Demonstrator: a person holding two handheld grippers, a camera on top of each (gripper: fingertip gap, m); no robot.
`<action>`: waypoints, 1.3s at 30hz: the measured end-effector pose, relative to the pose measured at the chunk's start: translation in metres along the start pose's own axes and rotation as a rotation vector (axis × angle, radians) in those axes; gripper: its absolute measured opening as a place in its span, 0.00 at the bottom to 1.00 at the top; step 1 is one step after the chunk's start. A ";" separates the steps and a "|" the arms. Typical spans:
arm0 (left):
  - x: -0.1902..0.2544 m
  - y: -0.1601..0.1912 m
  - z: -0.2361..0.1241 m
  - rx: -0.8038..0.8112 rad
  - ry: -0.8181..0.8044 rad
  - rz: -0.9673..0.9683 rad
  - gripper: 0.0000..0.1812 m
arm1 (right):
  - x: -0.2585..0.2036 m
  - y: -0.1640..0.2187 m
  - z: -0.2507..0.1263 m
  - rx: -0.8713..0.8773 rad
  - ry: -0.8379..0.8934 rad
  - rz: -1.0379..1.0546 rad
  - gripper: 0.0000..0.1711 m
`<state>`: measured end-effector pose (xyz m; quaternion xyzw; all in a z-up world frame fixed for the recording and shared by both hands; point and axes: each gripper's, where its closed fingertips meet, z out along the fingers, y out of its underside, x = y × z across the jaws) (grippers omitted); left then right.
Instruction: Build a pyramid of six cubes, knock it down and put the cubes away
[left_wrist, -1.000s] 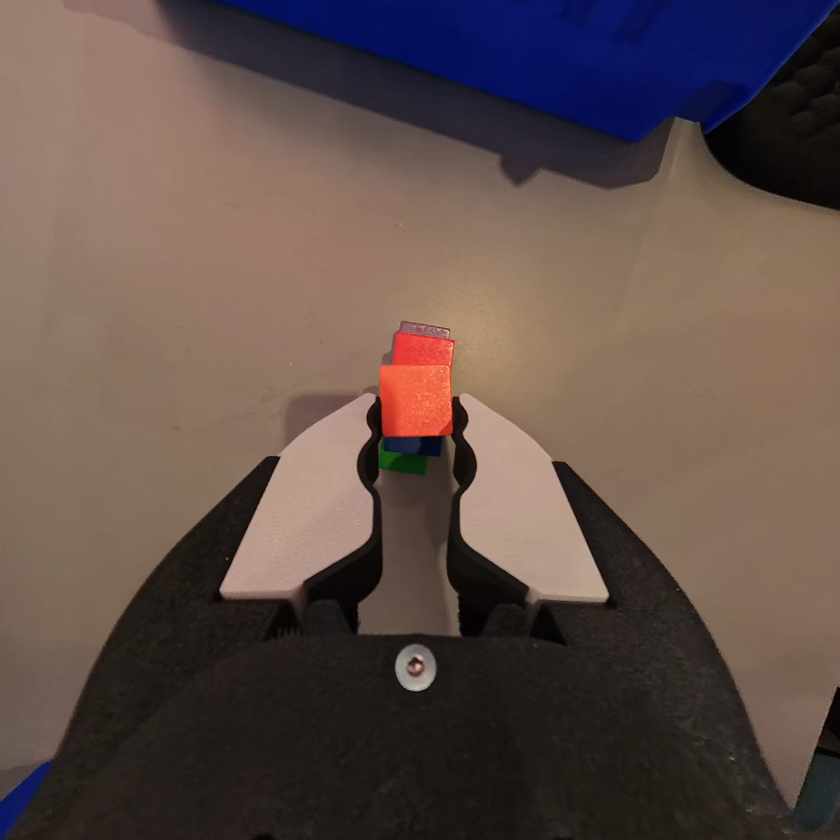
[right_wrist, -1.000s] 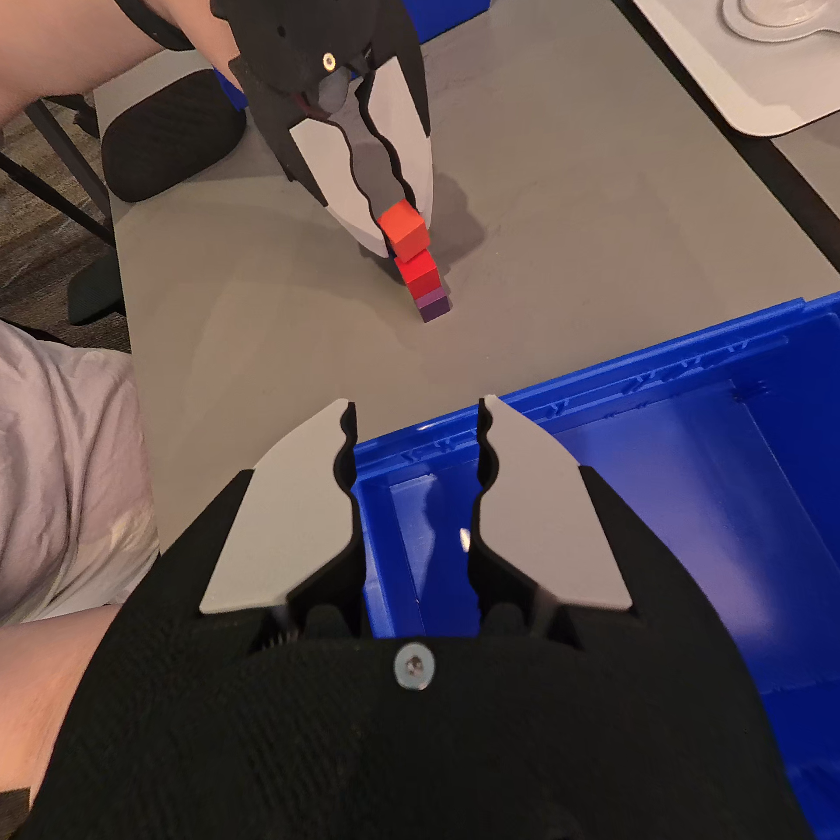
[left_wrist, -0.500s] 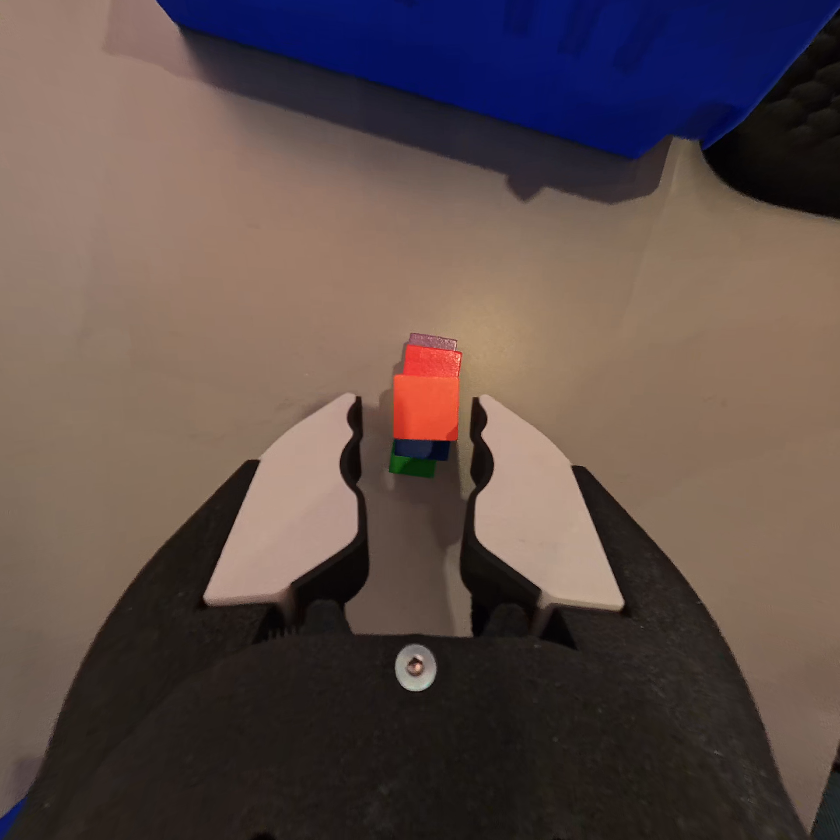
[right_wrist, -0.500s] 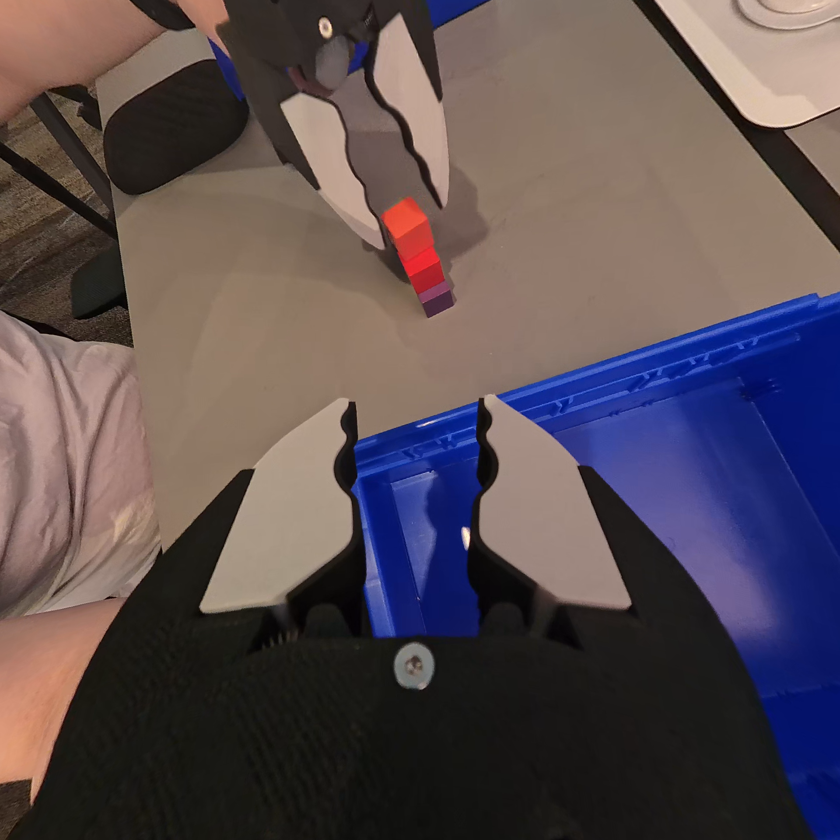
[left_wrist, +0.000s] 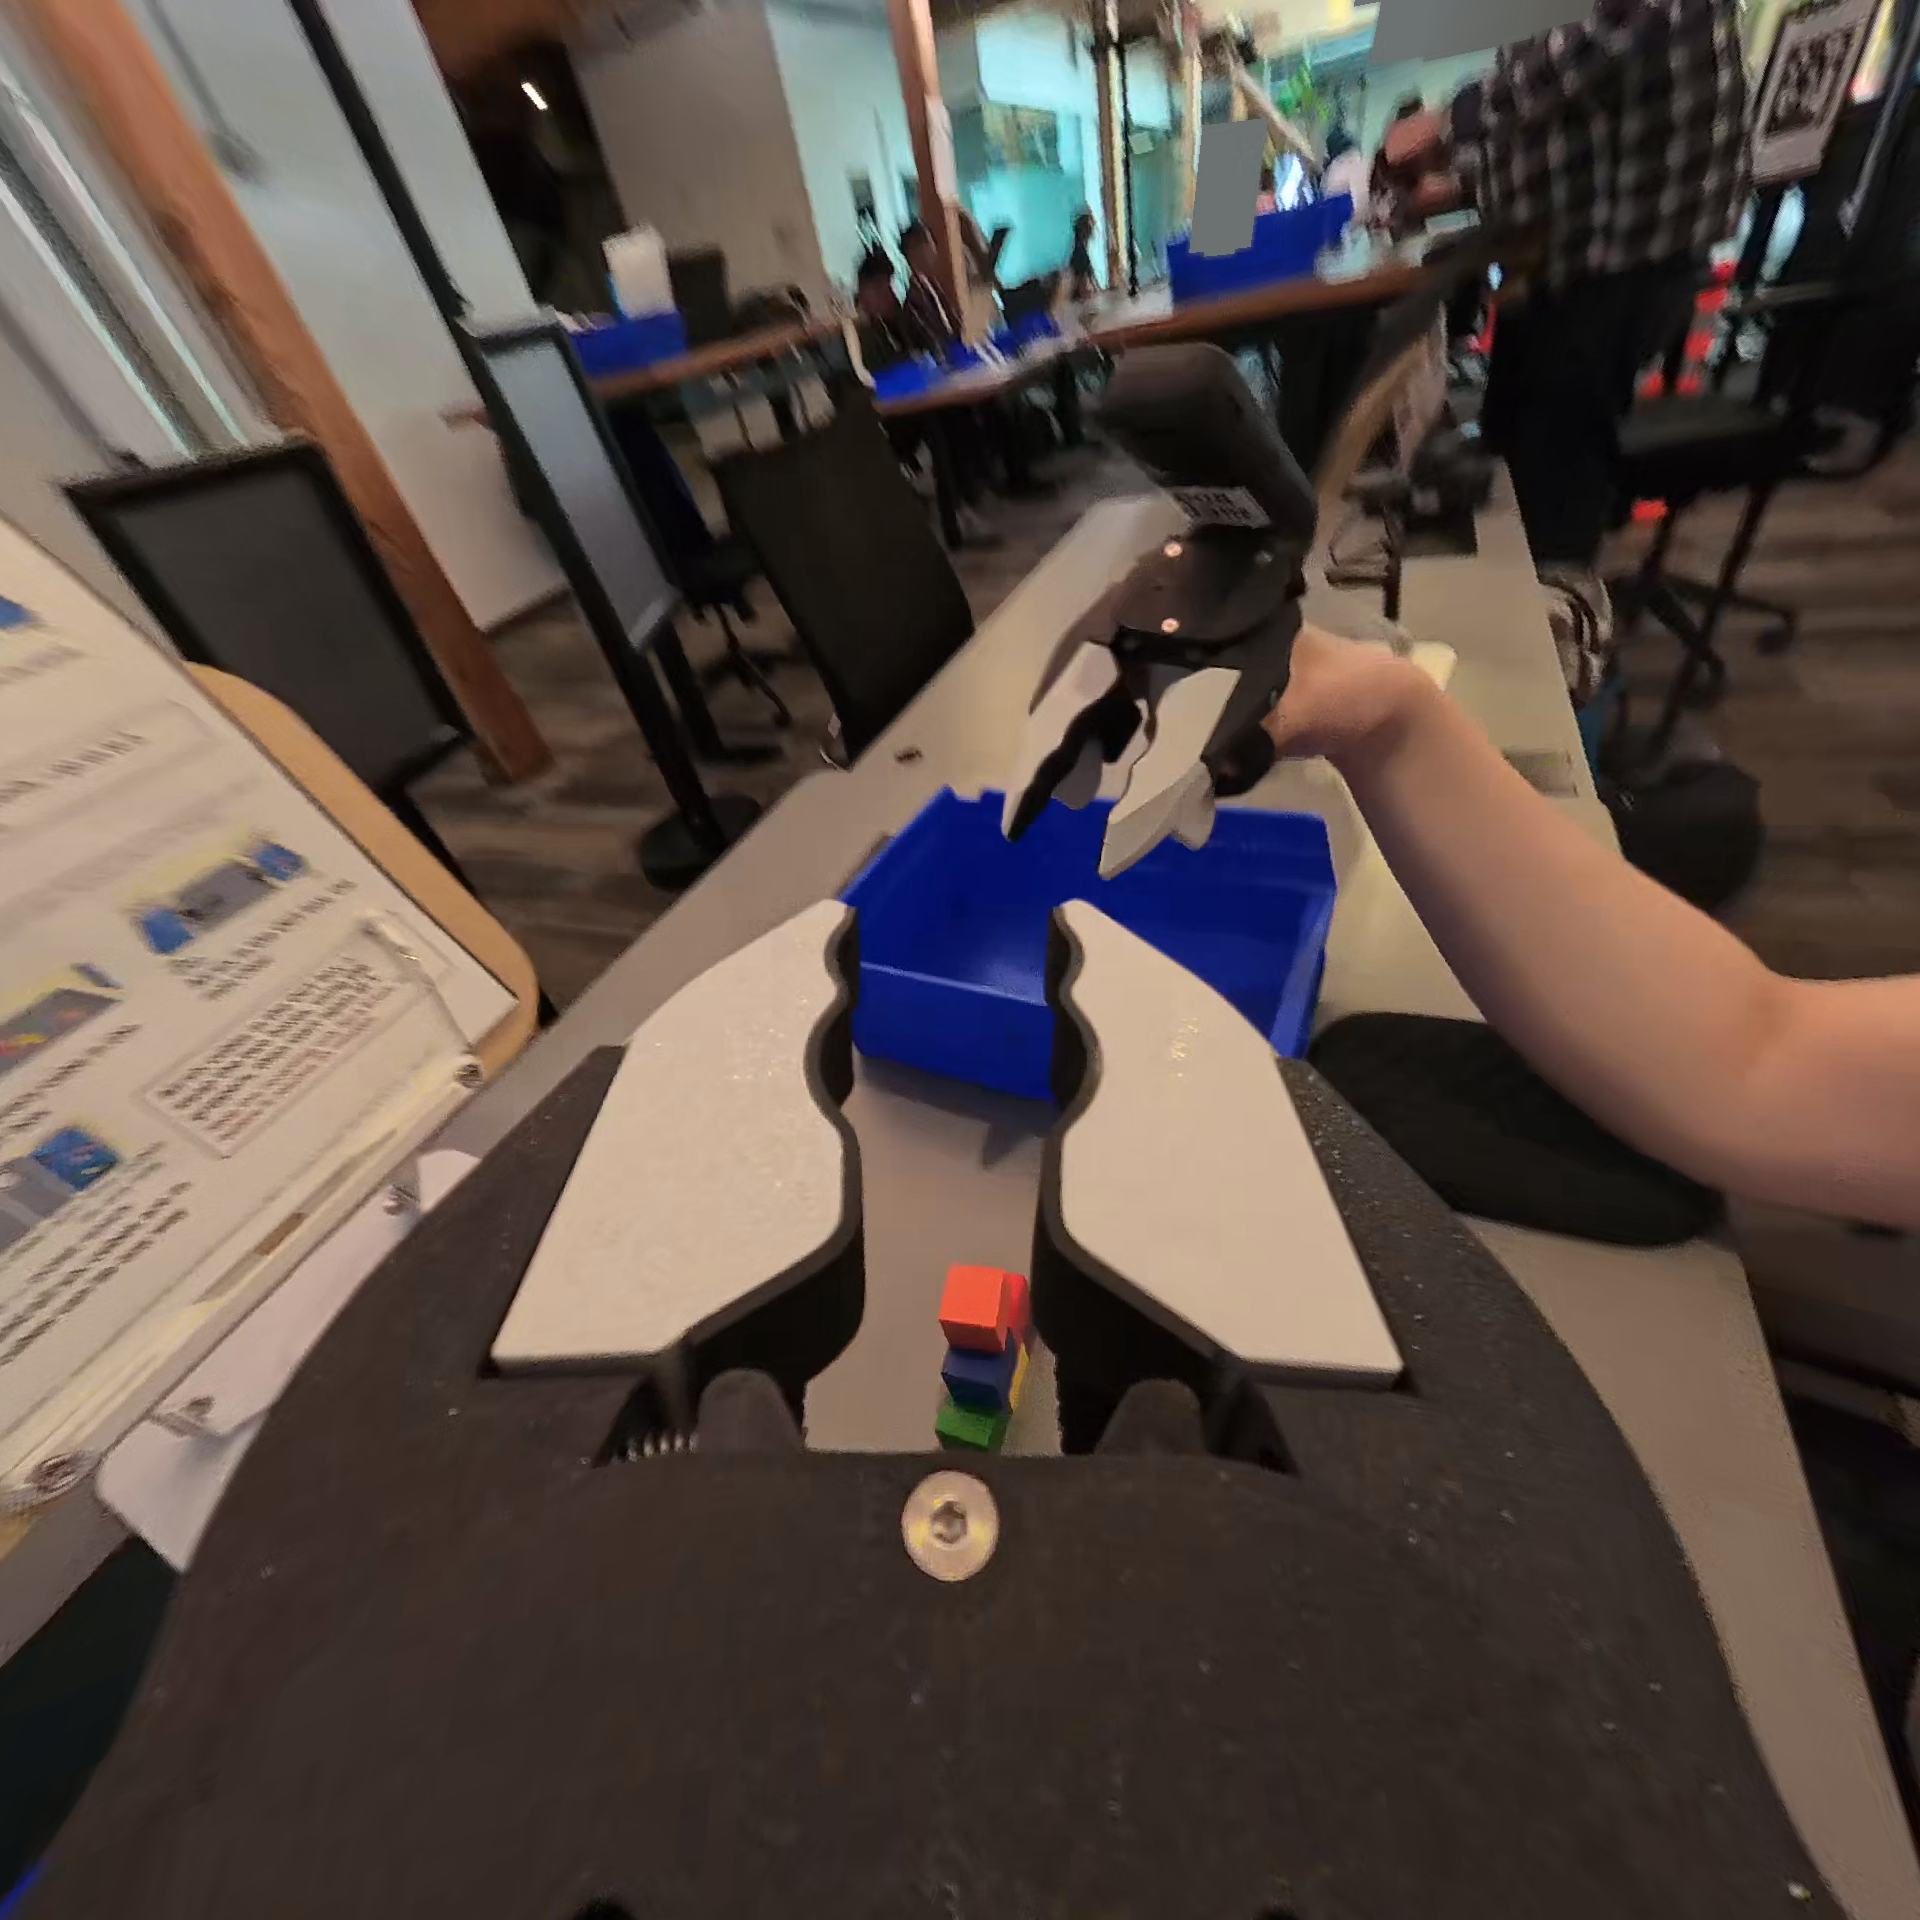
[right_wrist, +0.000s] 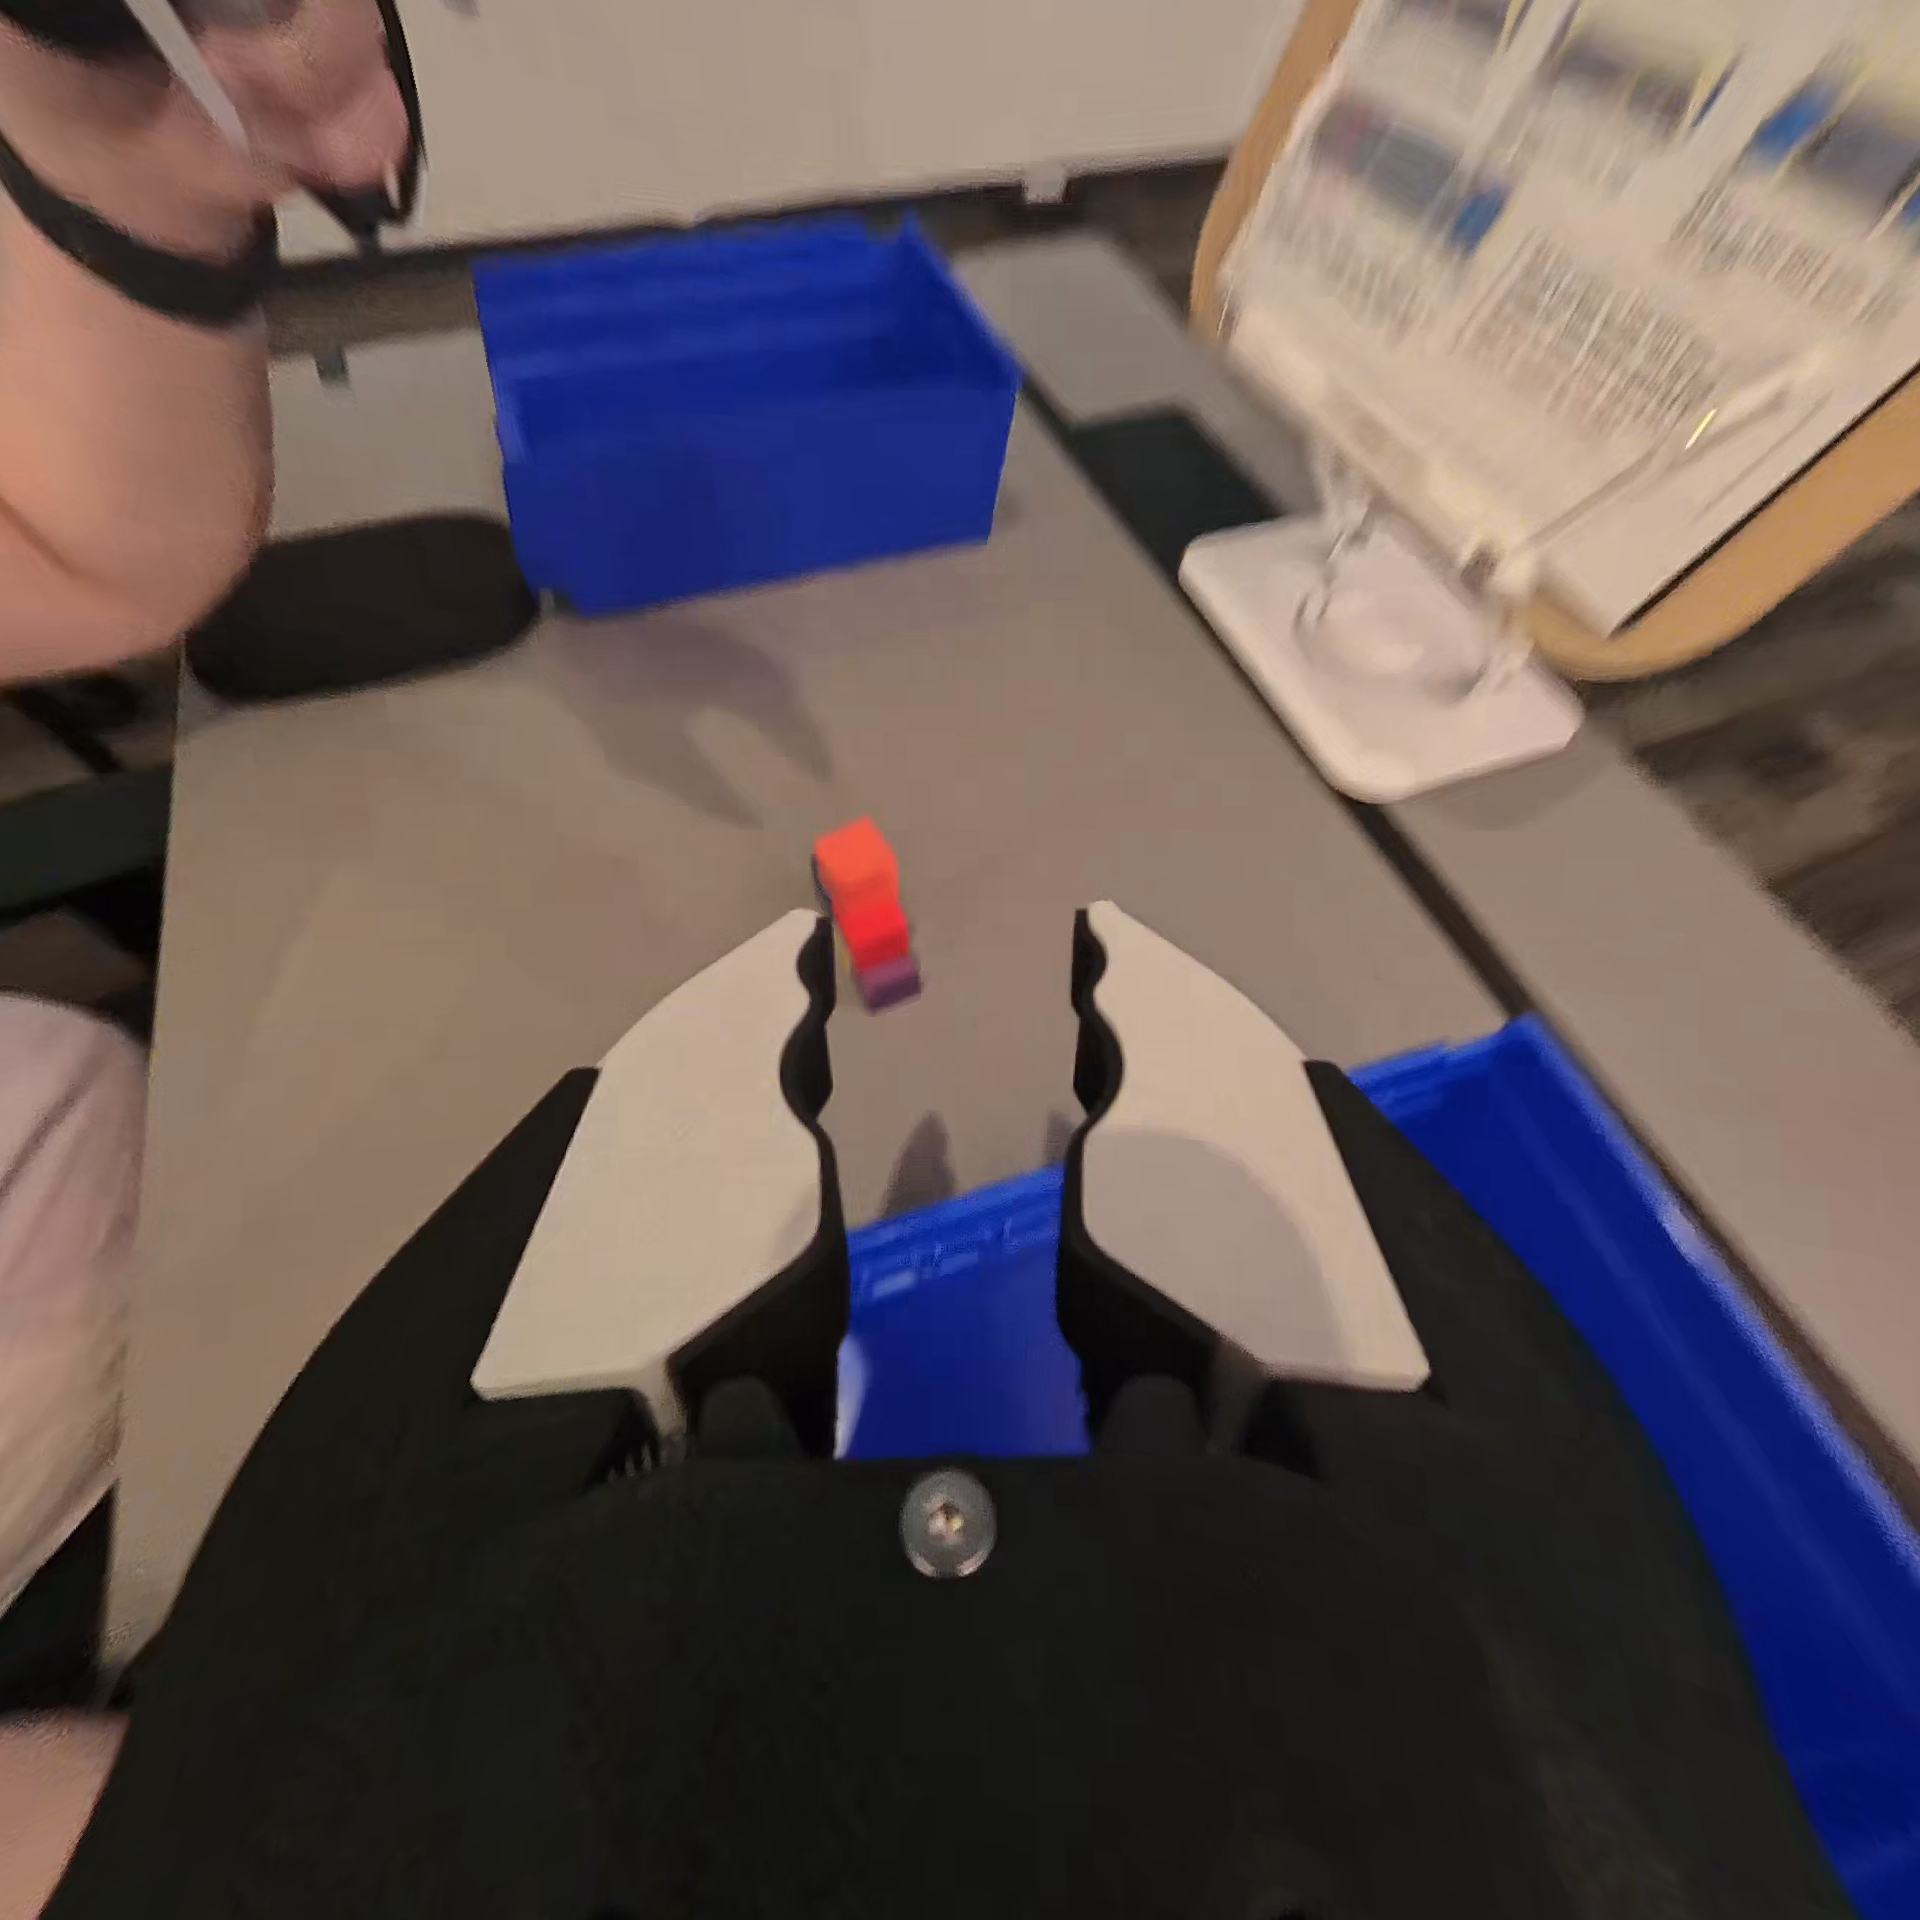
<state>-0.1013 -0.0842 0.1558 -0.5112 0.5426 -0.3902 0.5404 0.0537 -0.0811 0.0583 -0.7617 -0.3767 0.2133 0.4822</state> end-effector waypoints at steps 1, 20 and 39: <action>-0.001 -0.006 -0.011 0.041 -0.036 0.012 0.18 | -0.002 -0.015 -0.004 0.062 0.021 -0.029 0.26; -0.074 -0.001 -0.131 0.221 -0.393 0.075 0.00 | -0.023 -0.104 -0.003 0.521 0.253 -0.259 0.41; -0.084 -0.008 -0.150 0.293 -0.444 0.001 0.00 | -0.032 -0.119 -0.051 0.674 0.348 -0.308 0.00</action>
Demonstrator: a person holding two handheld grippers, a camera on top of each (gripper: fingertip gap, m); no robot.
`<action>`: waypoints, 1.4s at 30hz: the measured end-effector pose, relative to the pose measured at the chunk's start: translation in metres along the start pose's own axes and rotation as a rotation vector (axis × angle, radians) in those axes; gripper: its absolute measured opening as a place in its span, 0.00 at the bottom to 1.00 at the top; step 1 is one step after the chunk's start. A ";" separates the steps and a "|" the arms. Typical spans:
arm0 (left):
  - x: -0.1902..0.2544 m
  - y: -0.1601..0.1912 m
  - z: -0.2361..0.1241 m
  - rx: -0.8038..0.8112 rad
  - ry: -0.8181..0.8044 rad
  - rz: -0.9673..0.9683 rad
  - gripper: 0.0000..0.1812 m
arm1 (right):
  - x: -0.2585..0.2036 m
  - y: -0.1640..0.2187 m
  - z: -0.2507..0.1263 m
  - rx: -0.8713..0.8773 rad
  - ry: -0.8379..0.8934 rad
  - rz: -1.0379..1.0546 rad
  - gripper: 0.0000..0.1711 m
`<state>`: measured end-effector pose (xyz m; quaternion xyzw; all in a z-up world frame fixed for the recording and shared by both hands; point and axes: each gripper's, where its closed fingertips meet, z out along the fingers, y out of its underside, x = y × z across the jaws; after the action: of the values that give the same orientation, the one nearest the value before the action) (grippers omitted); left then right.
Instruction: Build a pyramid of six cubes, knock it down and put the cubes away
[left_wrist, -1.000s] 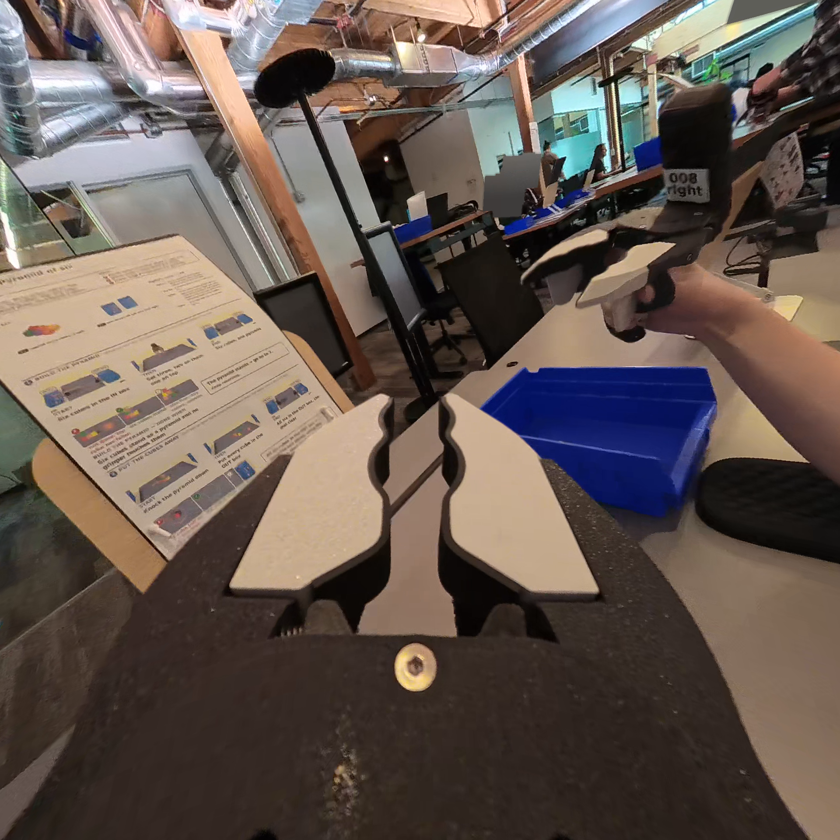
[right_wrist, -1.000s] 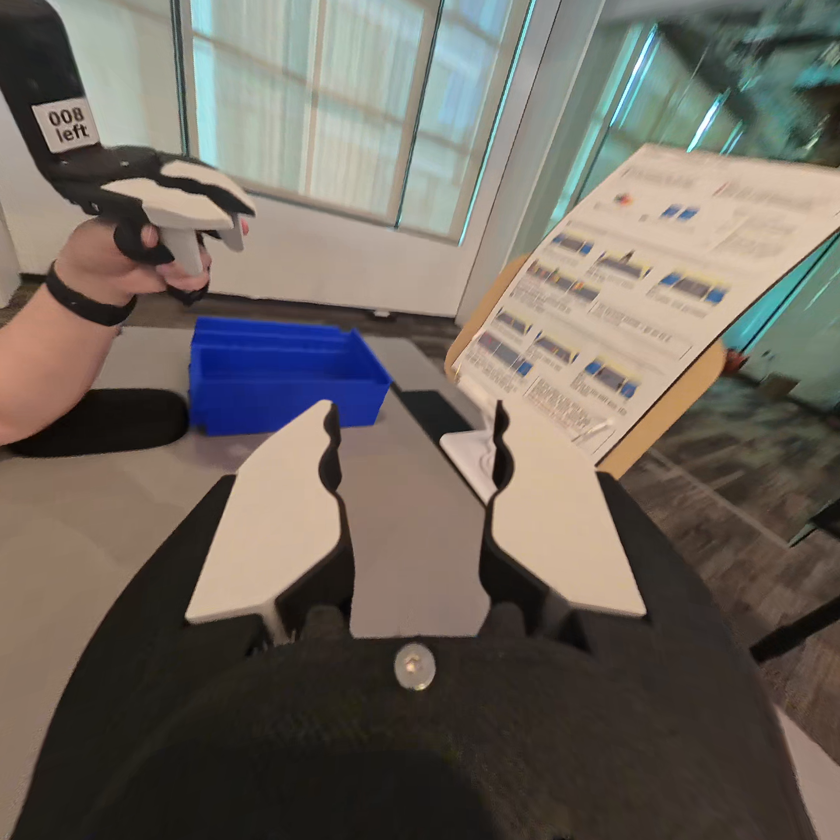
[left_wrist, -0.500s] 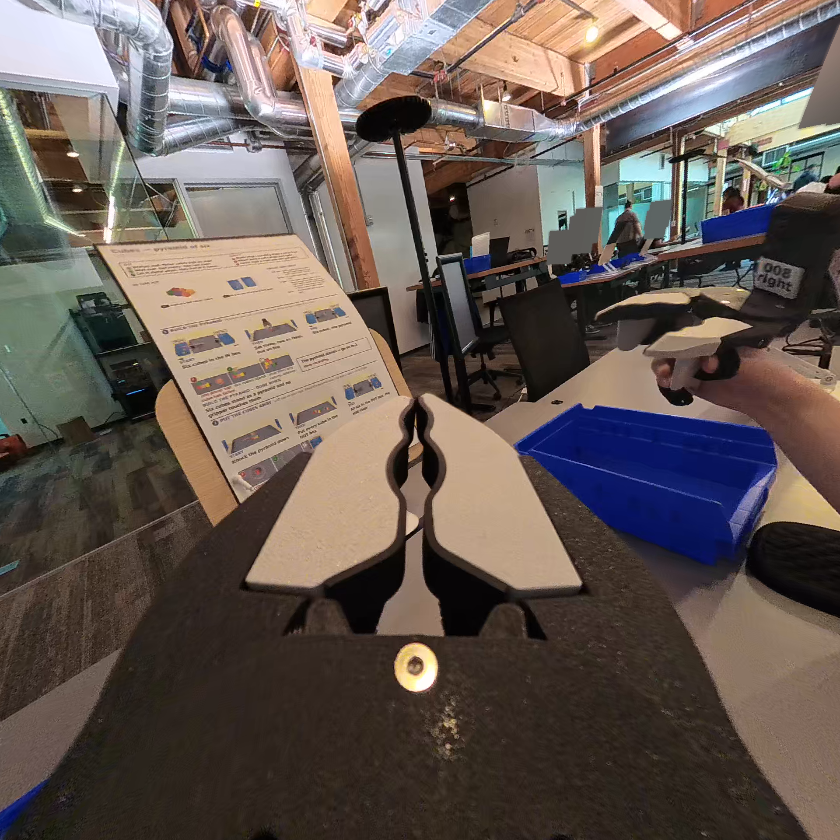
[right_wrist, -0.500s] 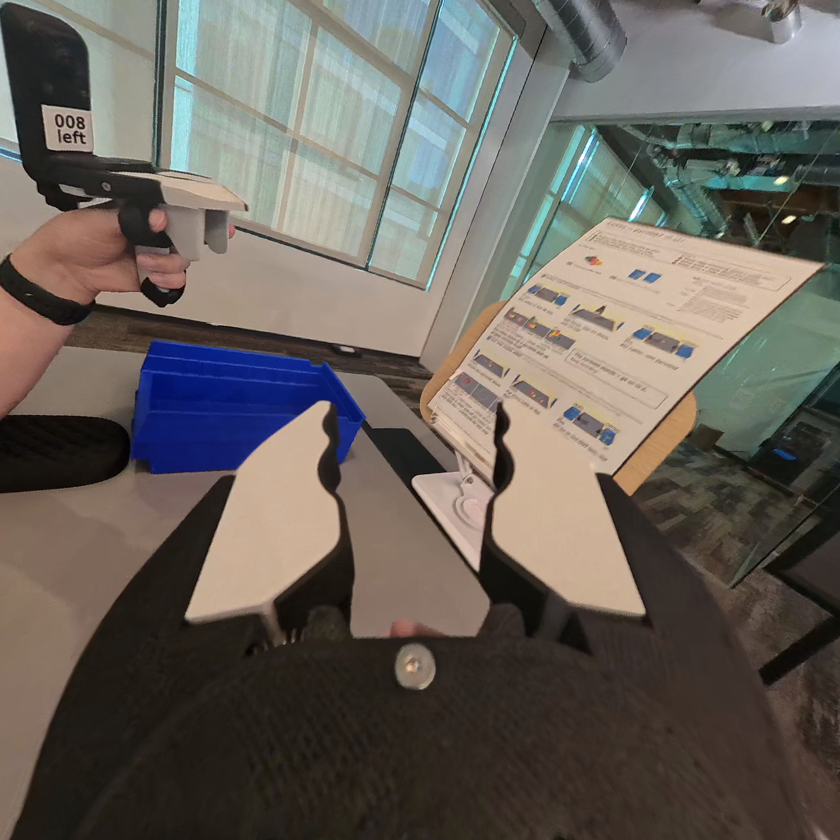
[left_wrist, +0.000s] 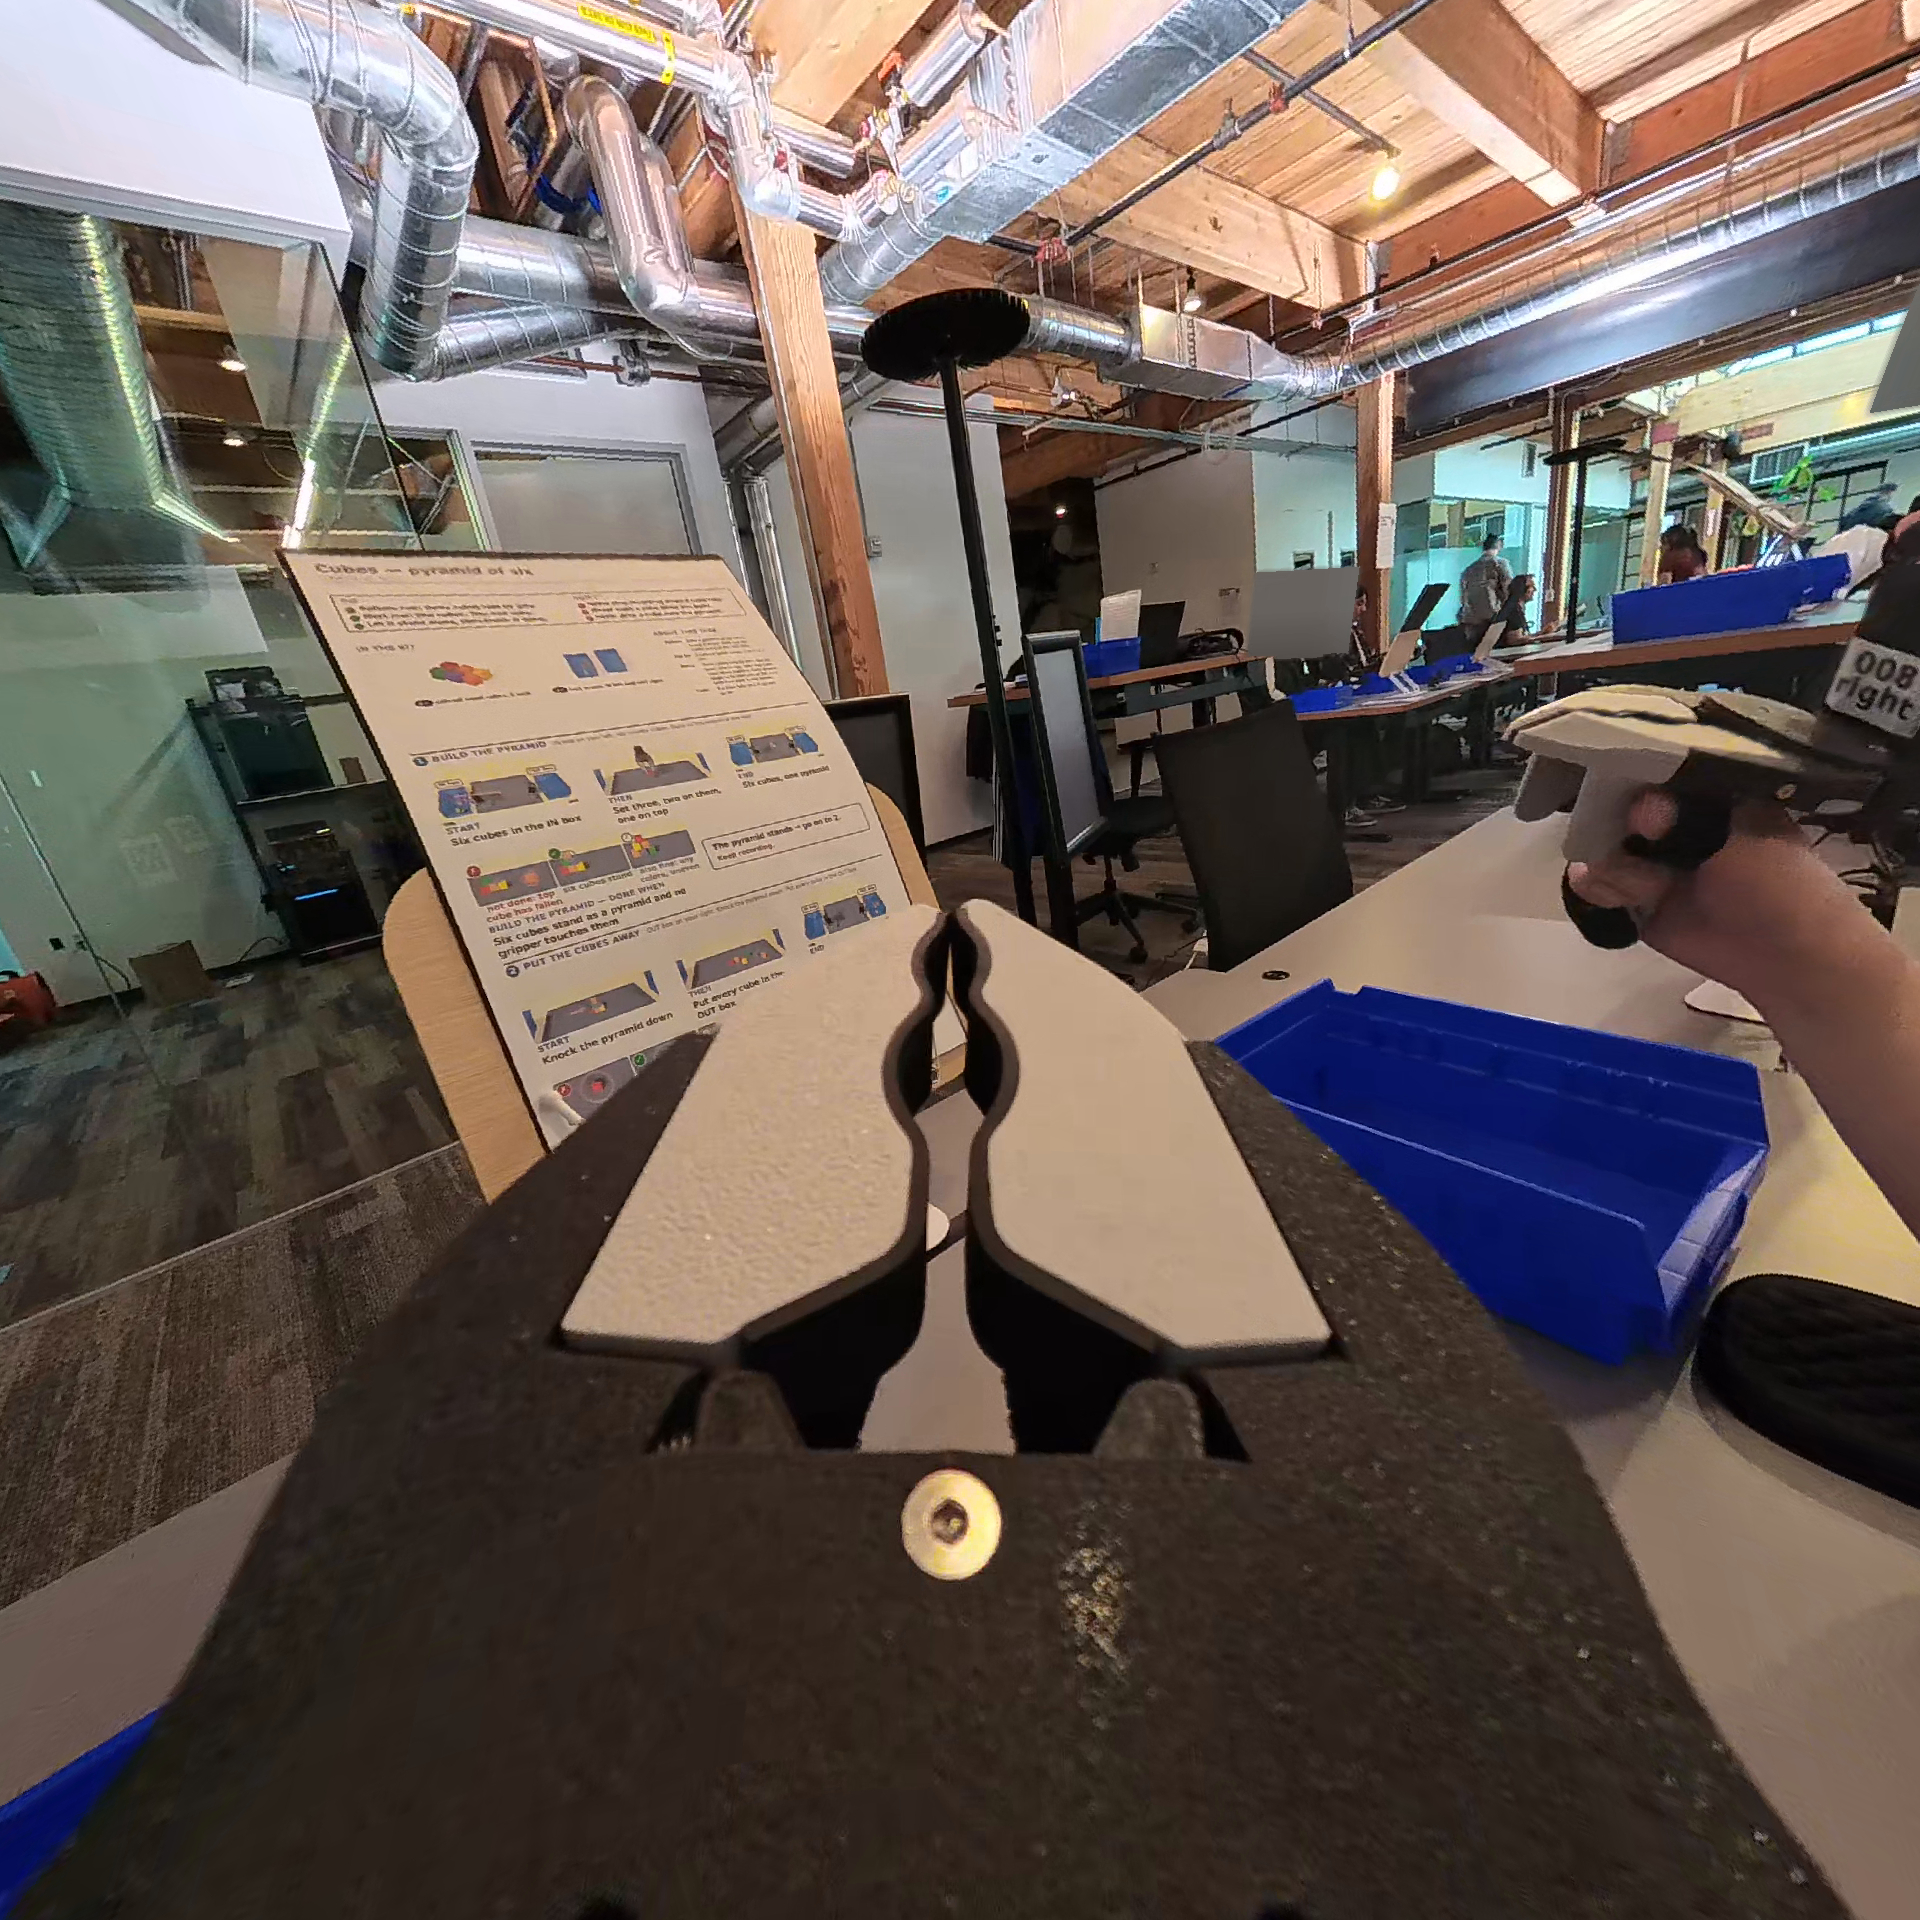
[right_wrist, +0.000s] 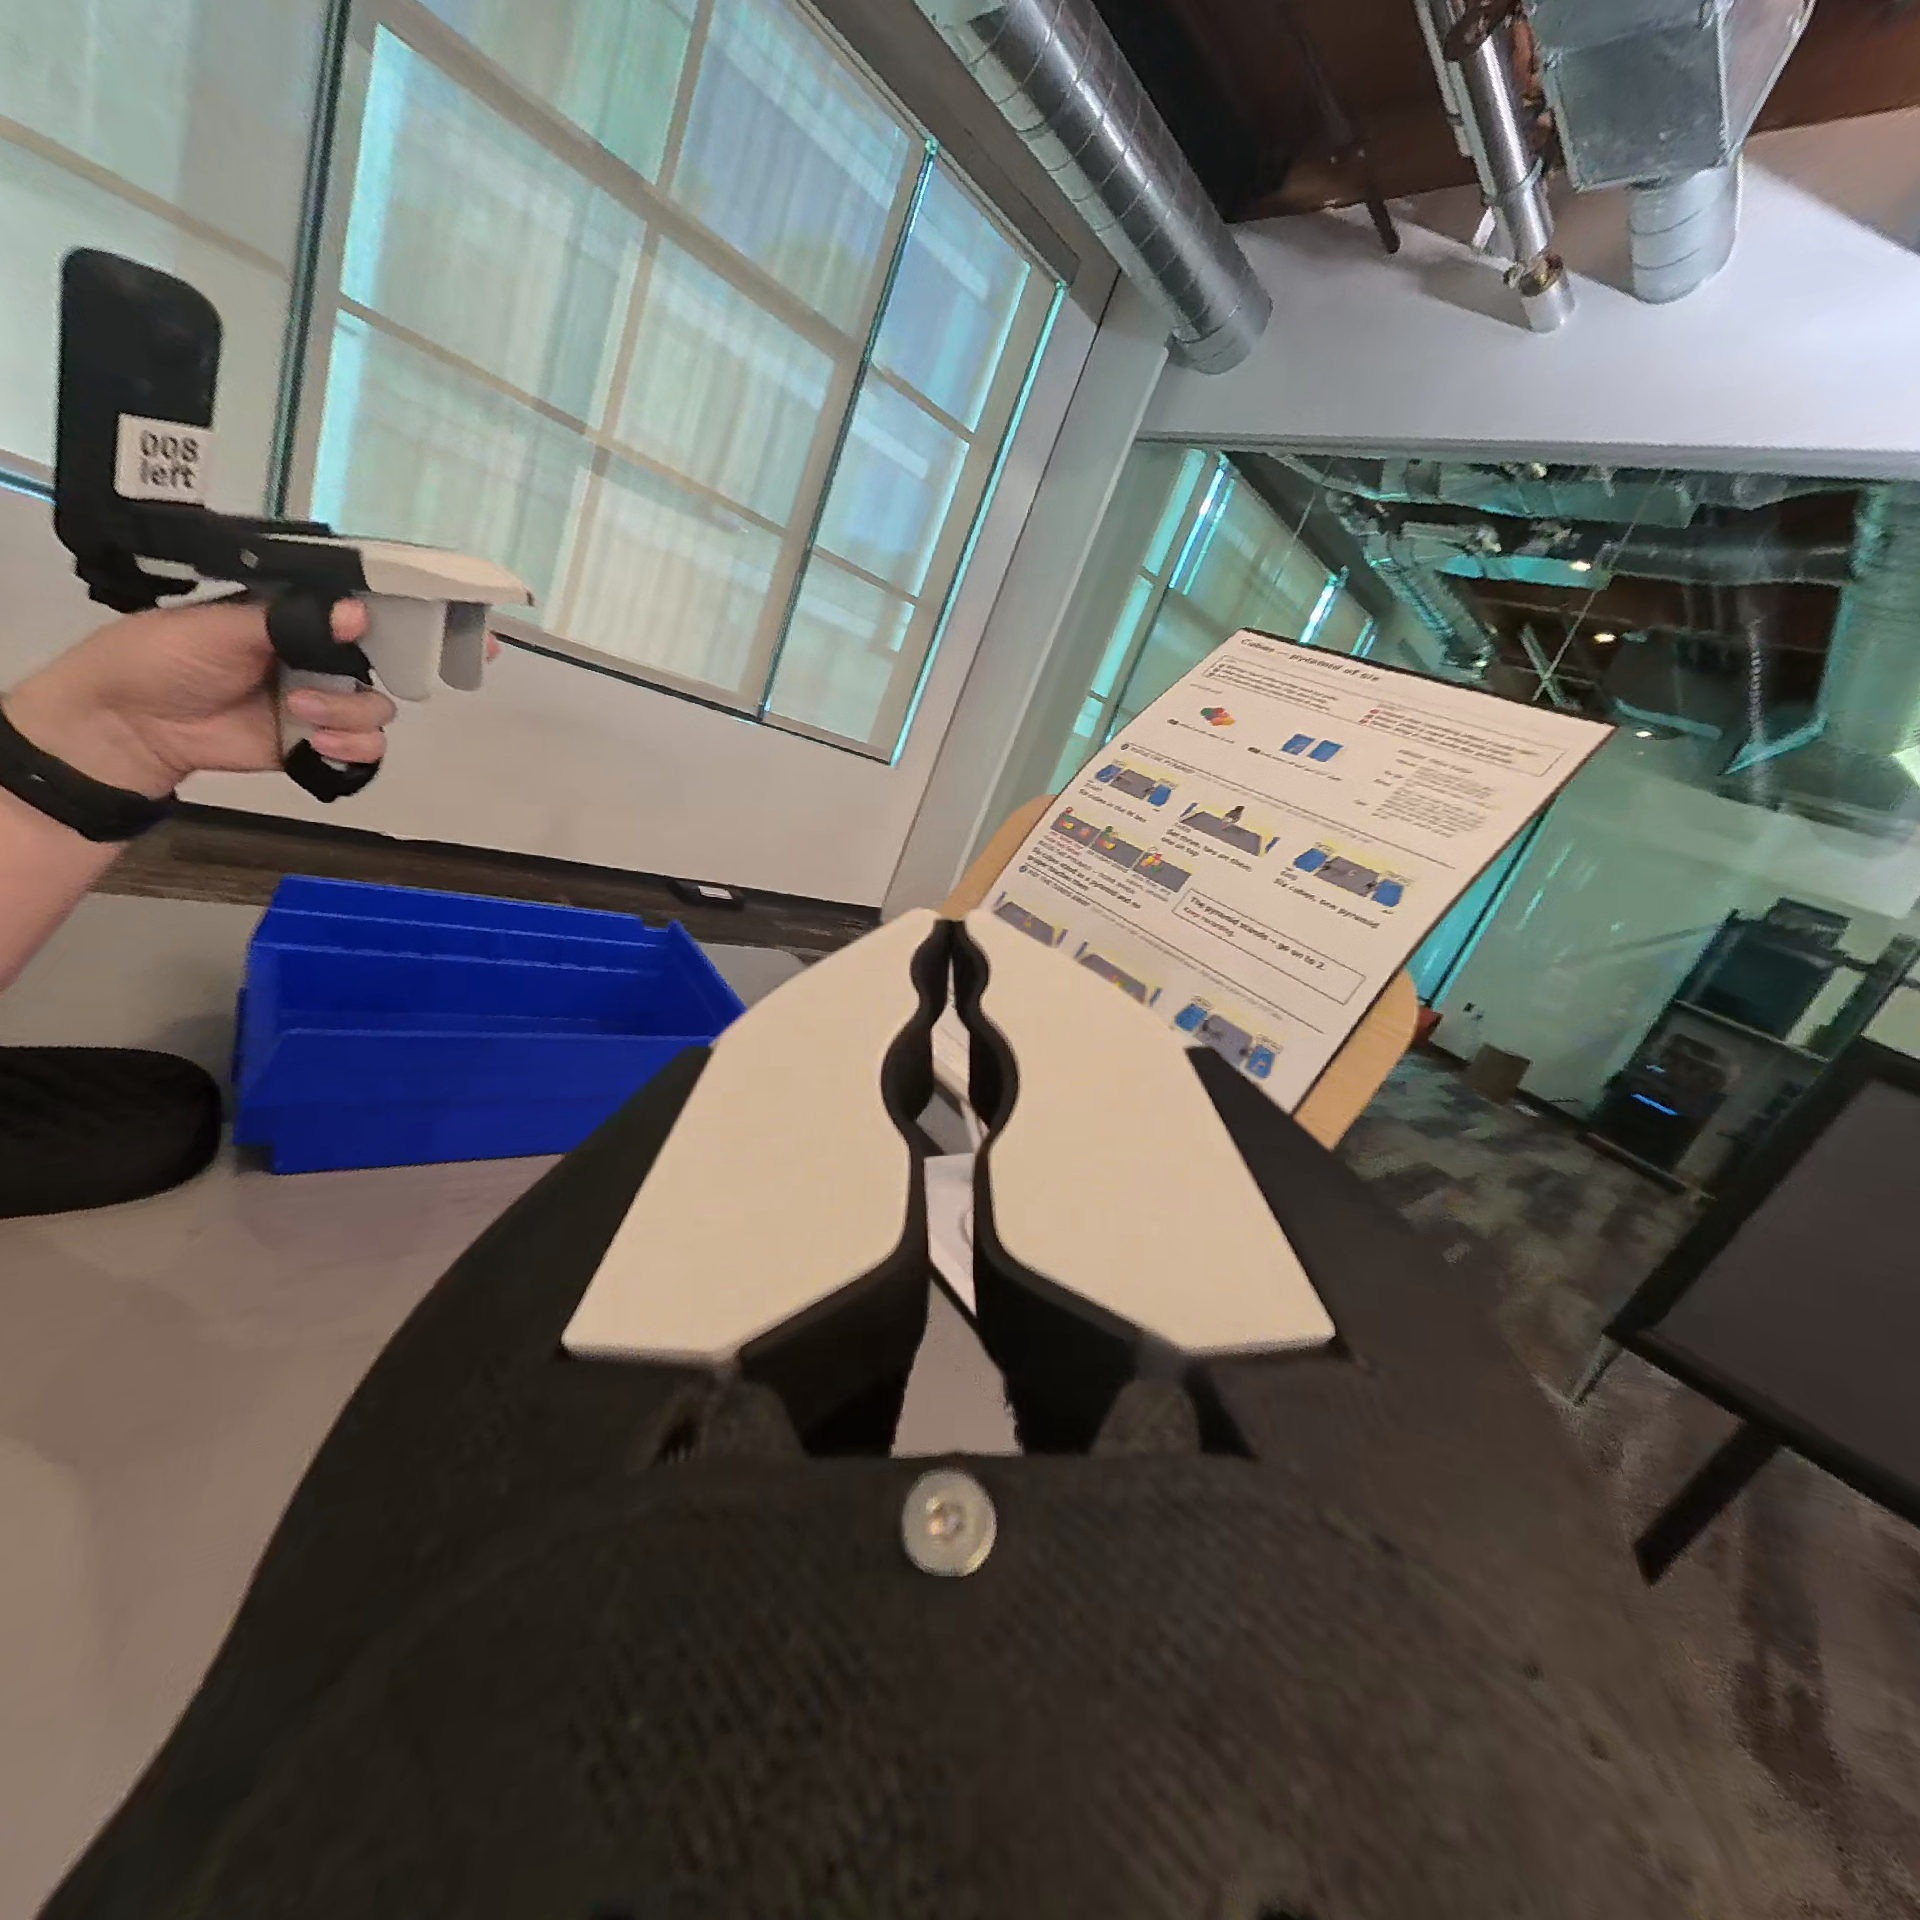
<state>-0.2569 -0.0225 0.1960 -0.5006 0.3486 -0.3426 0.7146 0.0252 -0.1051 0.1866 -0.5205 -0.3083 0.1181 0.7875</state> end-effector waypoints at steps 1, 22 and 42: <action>0.001 0.000 0.000 -0.002 0.000 0.003 0.00 | -0.002 -0.001 0.000 0.002 -0.012 0.011 0.00; 0.018 0.018 0.015 -0.069 0.038 0.053 0.00 | -0.203 0.214 0.012 -0.961 -0.945 -0.245 0.01; 0.031 0.029 0.024 -0.109 0.074 0.087 0.00 | -0.143 0.321 0.014 -1.401 -0.511 -0.315 0.01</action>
<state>-0.2169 -0.0292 0.1692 -0.5101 0.4143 -0.3102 0.6869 -0.0516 -0.0289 -0.1484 -0.8050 -0.5545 -0.1020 0.1850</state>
